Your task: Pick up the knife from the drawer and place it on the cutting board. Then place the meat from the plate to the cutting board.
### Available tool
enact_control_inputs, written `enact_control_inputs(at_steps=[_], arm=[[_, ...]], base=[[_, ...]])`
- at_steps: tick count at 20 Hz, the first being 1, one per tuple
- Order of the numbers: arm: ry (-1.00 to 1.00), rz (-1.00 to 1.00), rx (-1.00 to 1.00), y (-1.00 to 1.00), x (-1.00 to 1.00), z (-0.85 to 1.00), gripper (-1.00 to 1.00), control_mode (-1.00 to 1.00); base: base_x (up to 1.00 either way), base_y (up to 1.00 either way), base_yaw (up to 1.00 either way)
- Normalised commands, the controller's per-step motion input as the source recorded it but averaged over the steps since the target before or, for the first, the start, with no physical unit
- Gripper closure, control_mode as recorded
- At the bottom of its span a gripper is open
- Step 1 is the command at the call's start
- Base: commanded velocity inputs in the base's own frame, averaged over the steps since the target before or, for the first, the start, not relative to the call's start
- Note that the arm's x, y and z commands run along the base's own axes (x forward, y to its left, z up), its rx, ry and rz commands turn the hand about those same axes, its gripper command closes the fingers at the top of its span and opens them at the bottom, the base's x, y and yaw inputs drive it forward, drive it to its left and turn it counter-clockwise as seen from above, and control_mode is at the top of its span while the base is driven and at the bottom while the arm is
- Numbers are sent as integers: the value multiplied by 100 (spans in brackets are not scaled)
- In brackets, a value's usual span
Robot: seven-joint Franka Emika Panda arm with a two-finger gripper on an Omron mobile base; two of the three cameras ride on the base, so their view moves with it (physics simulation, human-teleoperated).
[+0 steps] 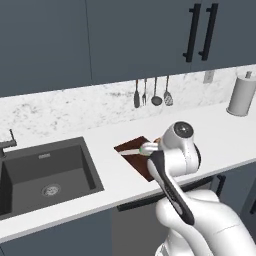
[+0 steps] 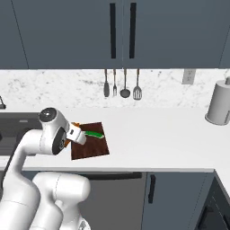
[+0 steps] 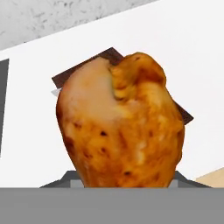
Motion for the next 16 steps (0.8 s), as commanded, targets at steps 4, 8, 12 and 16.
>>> enact_control_inputs(at_steps=[4, 8, 12, 16], arm=[[14, 1, 0, 0, 48, -39, 100, -100], [10, 0, 0, -3, 40, -30, 100, -100], [7, 0, -4, 0, 36, -43, 100, -100], [7, 0, -7, 0, 24, -50, 100, -100]], base=[[0, 0, 0], [0, 0, 0], [0, 0, 0], [0, 0, 0]])
